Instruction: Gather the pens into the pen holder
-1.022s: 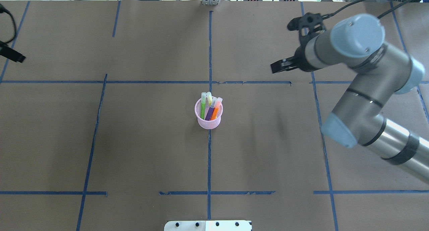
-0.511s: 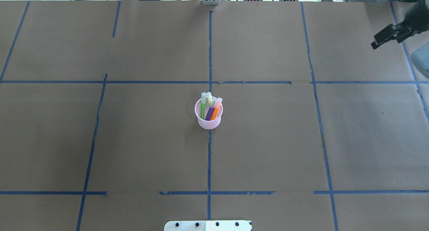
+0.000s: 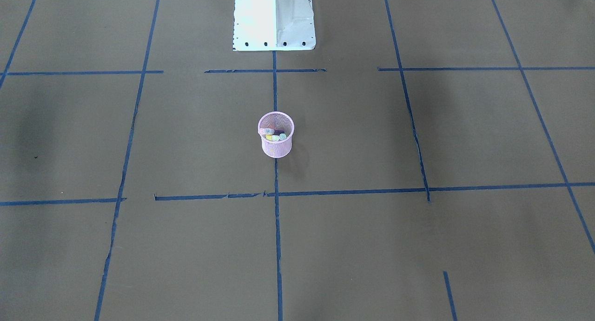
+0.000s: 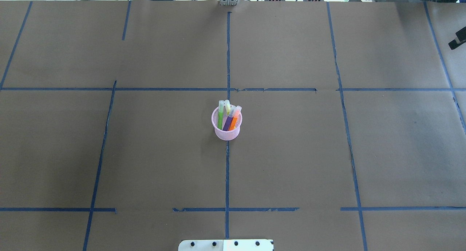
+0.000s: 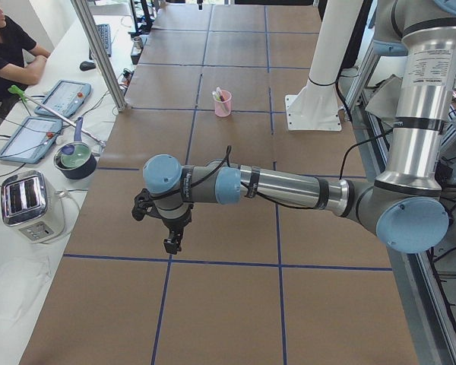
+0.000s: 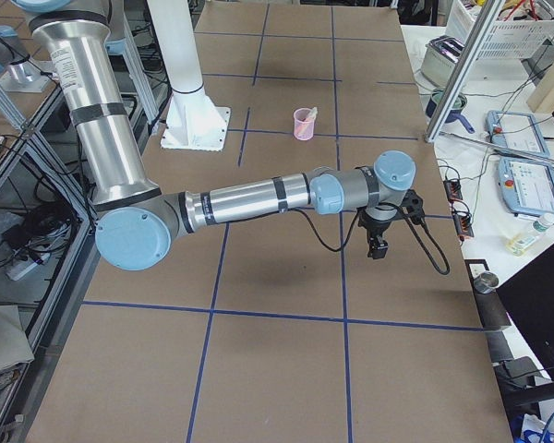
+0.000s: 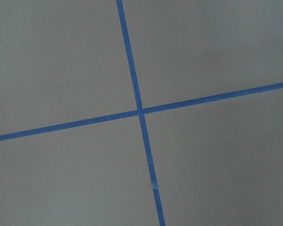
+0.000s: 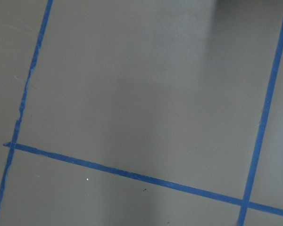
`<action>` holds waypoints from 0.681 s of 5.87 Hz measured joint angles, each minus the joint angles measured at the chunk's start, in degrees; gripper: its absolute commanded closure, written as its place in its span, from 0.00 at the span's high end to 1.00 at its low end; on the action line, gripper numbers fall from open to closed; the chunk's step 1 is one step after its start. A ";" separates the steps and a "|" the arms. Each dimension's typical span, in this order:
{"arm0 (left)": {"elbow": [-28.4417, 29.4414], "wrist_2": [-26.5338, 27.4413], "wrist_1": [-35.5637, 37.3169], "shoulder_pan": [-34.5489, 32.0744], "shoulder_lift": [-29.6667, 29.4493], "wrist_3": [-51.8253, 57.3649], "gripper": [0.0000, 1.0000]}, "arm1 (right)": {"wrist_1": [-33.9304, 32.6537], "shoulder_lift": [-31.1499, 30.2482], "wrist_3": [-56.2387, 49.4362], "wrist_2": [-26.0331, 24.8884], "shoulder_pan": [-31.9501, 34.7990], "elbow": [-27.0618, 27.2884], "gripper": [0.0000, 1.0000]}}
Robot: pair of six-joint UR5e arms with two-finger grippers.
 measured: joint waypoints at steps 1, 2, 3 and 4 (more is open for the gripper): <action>-1.43 -0.19 0.72 0.06 1.43 -0.26 1.00 | -0.04 -0.96 -0.46 -0.24 0.31 0.05 1.00; -1.70 -0.33 1.42 0.08 2.02 -0.40 1.00 | -0.05 -1.75 -0.58 -0.33 0.41 0.23 1.00; -2.05 -0.37 2.82 0.07 2.23 -0.67 1.00 | -0.08 -2.43 -0.61 -0.21 0.46 0.22 1.00; -2.45 -0.38 4.32 0.06 2.66 -0.79 1.00 | -0.27 -3.29 -0.62 0.03 0.49 0.12 1.00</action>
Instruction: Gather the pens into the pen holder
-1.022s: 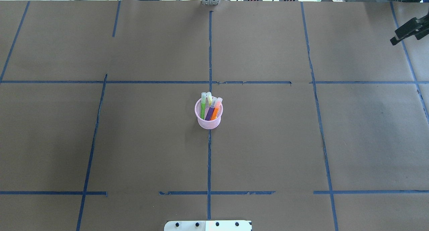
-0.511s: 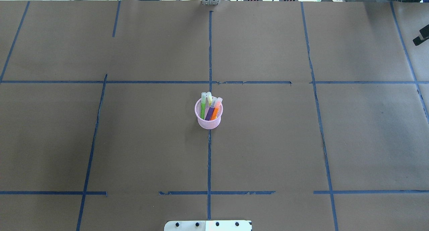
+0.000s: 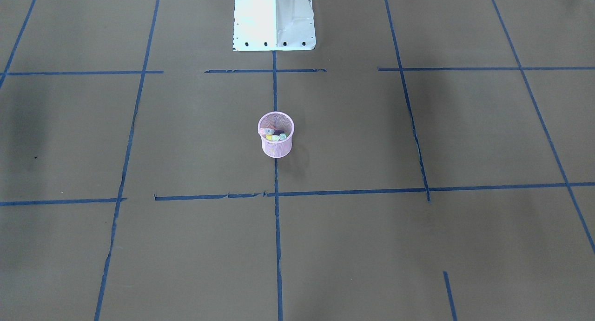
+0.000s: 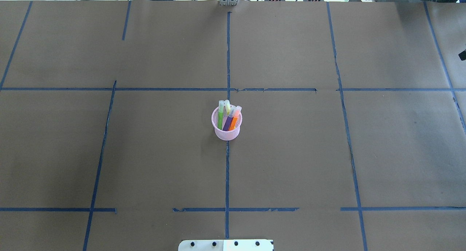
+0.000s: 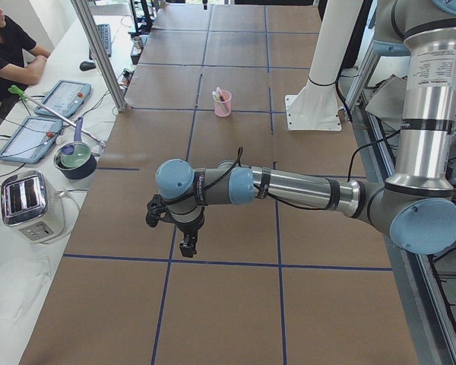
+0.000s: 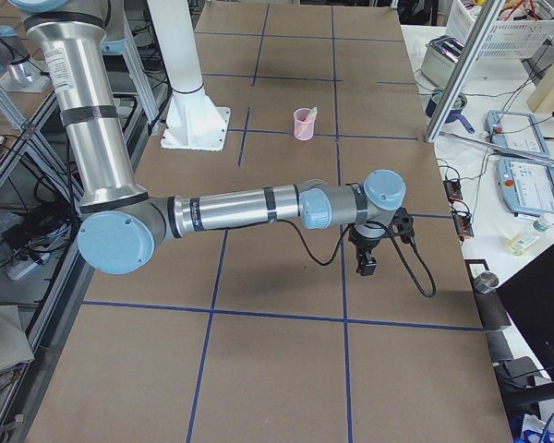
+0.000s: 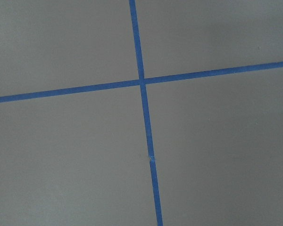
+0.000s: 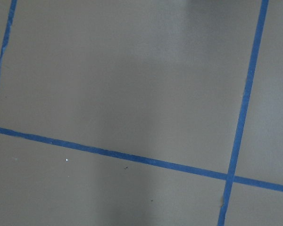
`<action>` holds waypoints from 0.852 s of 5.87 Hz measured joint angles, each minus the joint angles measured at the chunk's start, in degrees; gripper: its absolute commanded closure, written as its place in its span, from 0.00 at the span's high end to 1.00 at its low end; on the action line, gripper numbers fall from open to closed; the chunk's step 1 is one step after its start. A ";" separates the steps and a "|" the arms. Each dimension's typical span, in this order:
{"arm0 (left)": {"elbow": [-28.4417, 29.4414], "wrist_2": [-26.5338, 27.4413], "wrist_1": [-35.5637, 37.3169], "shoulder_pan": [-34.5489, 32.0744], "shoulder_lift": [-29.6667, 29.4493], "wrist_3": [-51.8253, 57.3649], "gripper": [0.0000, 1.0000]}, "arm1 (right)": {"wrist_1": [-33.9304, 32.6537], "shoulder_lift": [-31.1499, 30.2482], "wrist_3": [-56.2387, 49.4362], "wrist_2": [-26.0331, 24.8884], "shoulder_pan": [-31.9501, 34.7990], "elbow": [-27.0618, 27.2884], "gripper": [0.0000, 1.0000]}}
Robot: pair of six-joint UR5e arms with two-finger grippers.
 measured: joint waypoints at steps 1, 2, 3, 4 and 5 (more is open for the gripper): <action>-0.16 -0.01 0.32 -0.01 0.83 0.14 1.00 | -0.56 -1.14 0.00 0.12 0.00 0.15 1.00; -0.27 -0.03 0.11 -0.01 1.58 0.16 1.00 | -1.19 -2.47 0.00 0.15 0.01 0.68 1.00; -0.15 -0.05 -0.01 -0.01 1.95 0.04 1.00 | -1.49 -3.67 0.00 0.17 0.01 1.78 1.00; 0.24 0.00 -0.10 0.01 2.06 -0.09 1.00 | -1.64 -4.42 0.00 0.17 0.01 2.76 1.00; 0.57 0.06 -0.19 0.05 2.08 -0.20 1.00 | -1.69 -4.80 0.00 0.17 0.01 3.11 1.00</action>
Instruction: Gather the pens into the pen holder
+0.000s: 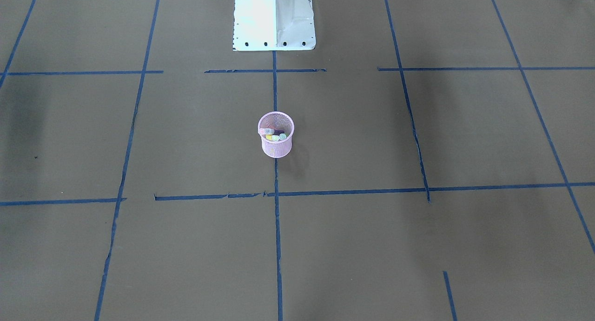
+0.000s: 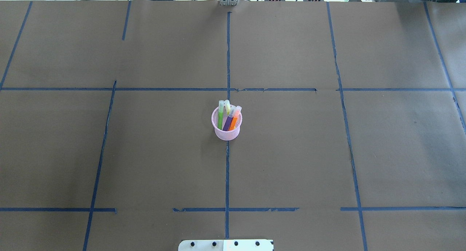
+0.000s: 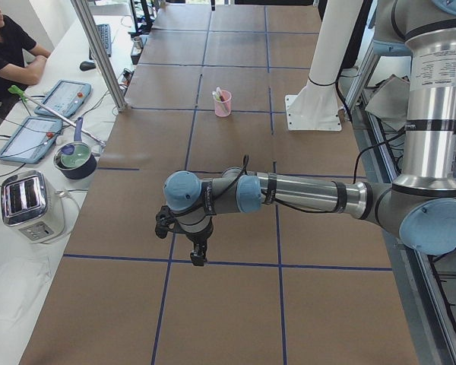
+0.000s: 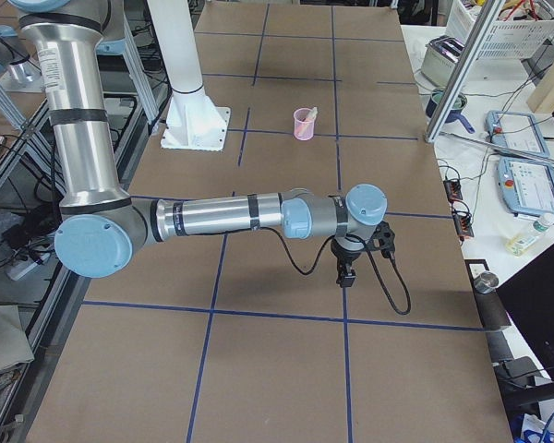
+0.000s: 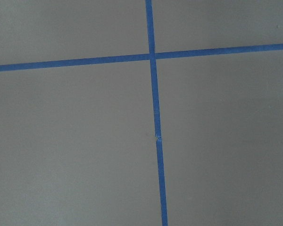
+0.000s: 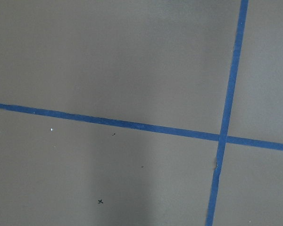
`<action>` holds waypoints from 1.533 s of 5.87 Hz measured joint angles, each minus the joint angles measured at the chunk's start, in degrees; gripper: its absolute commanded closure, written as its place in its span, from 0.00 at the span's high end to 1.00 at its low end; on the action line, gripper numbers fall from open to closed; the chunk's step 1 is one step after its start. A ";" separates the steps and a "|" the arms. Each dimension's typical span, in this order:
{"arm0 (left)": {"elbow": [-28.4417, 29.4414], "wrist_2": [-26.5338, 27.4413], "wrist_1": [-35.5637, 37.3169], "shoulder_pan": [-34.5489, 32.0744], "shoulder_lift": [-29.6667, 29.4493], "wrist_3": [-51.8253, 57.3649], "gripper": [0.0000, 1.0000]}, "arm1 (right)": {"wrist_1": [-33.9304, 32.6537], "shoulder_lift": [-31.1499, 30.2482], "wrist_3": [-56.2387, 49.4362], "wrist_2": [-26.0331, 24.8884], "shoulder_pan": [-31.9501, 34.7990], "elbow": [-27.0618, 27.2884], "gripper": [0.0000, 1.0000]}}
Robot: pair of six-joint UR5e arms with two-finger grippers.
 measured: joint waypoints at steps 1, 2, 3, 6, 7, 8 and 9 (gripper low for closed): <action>0.08 0.02 -0.04 0.02 0.02 -0.10 1.00 | -0.02 -0.15 0.00 0.00 0.00 0.09 1.00; 0.05 0.02 -0.05 0.03 0.02 -0.16 1.00 | 0.11 -0.56 0.00 0.00 0.00 0.15 1.00; -0.48 0.00 -0.08 0.03 -0.03 -0.02 1.00 | 0.37 -1.34 0.00 0.00 0.00 0.39 1.00; -1.40 0.10 -0.25 0.06 -0.01 0.41 1.00 | 0.65 -2.15 0.03 -0.06 -0.03 0.82 1.00; -0.83 0.28 -0.27 0.09 0.18 0.20 1.00 | 0.64 -2.17 0.09 0.00 -0.06 1.31 1.00; -0.61 0.30 -0.24 0.11 0.45 0.02 1.00 | 0.58 -2.20 0.12 0.01 -0.08 2.01 1.00; -0.66 0.18 -0.23 0.15 0.45 0.02 1.00 | 0.67 -2.13 0.27 -0.11 -0.08 2.19 1.00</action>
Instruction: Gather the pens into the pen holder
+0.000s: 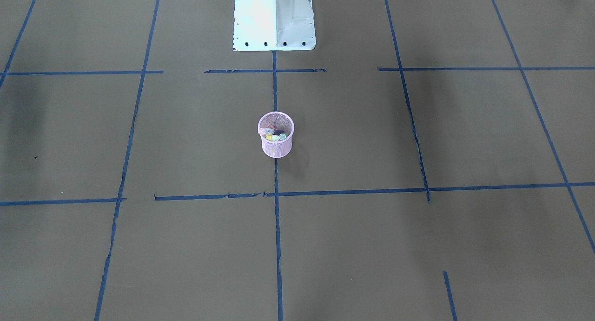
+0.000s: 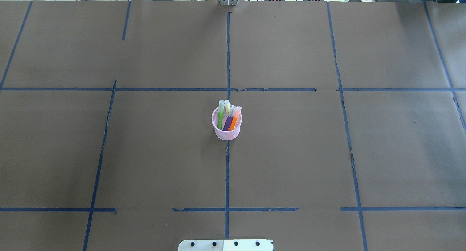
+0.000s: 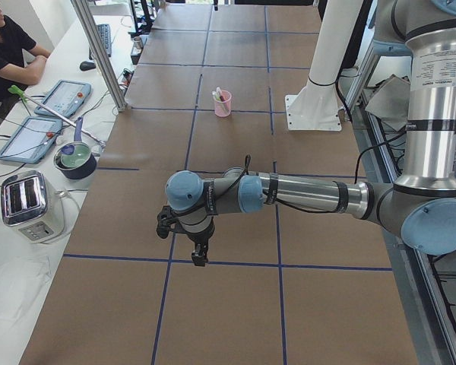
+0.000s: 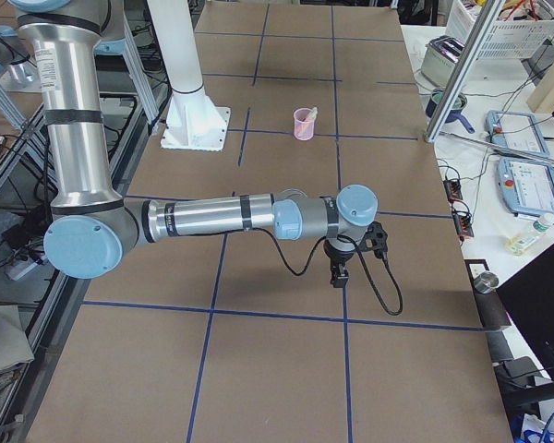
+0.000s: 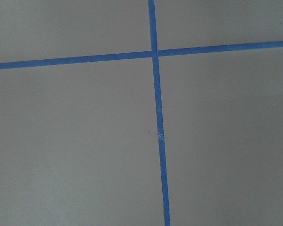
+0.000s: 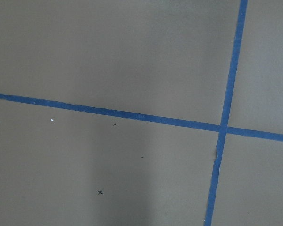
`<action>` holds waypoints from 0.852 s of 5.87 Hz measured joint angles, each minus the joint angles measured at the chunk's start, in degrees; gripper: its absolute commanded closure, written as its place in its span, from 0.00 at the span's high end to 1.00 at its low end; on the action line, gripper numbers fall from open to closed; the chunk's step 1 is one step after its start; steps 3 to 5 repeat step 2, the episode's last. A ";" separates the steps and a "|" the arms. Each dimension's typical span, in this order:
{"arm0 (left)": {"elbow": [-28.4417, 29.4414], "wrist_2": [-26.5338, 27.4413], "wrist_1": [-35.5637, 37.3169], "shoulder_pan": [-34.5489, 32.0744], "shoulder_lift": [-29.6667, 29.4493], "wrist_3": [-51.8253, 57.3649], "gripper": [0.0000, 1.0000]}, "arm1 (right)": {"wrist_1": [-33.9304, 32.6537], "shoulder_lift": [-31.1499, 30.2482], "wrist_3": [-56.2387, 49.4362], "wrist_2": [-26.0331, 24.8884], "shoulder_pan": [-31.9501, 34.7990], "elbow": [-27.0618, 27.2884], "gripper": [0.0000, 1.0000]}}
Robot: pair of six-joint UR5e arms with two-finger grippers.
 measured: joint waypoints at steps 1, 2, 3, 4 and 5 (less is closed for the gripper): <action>-0.49 -0.07 0.03 0.02 0.03 0.15 1.00 | 0.10 0.27 0.05 -0.21 0.00 -0.02 1.00; -1.44 0.06 0.07 0.02 0.12 0.29 1.00 | 0.18 0.41 -0.15 -0.41 0.00 0.05 1.00; -1.44 0.06 0.07 0.02 0.12 0.29 1.00 | 0.18 0.41 -0.15 -0.41 0.00 0.05 1.00; -1.44 0.06 0.07 0.02 0.12 0.29 1.00 | 0.18 0.41 -0.15 -0.41 0.00 0.05 1.00; -1.44 0.06 0.07 0.02 0.12 0.29 1.00 | 0.18 0.41 -0.15 -0.41 0.00 0.05 1.00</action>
